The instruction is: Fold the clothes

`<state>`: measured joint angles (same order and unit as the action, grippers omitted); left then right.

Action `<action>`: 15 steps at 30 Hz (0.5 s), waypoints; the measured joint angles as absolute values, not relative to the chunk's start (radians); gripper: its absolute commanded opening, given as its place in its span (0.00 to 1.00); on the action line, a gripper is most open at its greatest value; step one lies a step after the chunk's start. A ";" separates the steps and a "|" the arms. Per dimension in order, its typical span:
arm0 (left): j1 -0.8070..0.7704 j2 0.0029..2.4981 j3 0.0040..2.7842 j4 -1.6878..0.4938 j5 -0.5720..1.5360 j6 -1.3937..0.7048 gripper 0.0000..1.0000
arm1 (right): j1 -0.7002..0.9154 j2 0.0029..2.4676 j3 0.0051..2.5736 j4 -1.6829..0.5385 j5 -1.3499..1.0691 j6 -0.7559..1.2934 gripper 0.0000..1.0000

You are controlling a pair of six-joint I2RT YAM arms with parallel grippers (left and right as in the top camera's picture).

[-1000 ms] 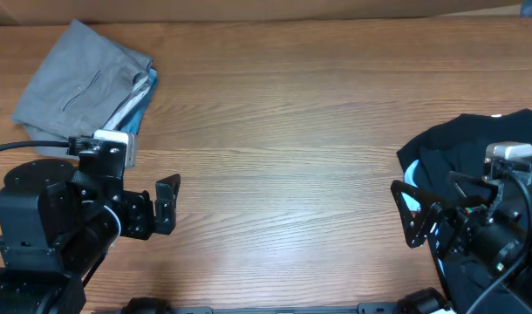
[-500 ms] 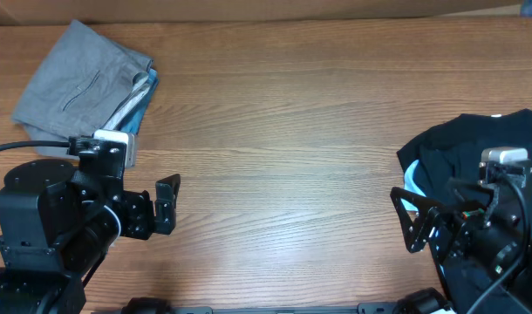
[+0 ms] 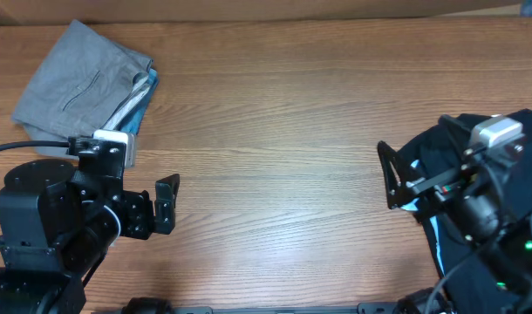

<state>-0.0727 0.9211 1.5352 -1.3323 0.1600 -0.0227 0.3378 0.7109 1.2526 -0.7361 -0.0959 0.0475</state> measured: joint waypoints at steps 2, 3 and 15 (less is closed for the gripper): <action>-0.073 0.921 1.535 -1.333 0.160 -0.023 1.00 | 0.331 0.660 1.141 -0.667 -0.095 0.043 1.00; -0.073 0.921 1.535 -1.333 0.160 -0.023 1.00 | 0.329 0.636 1.088 -0.644 -0.095 0.040 1.00; -0.073 0.921 1.535 -1.333 0.160 -0.023 1.00 | 0.328 0.373 0.657 -0.435 -0.078 0.029 1.00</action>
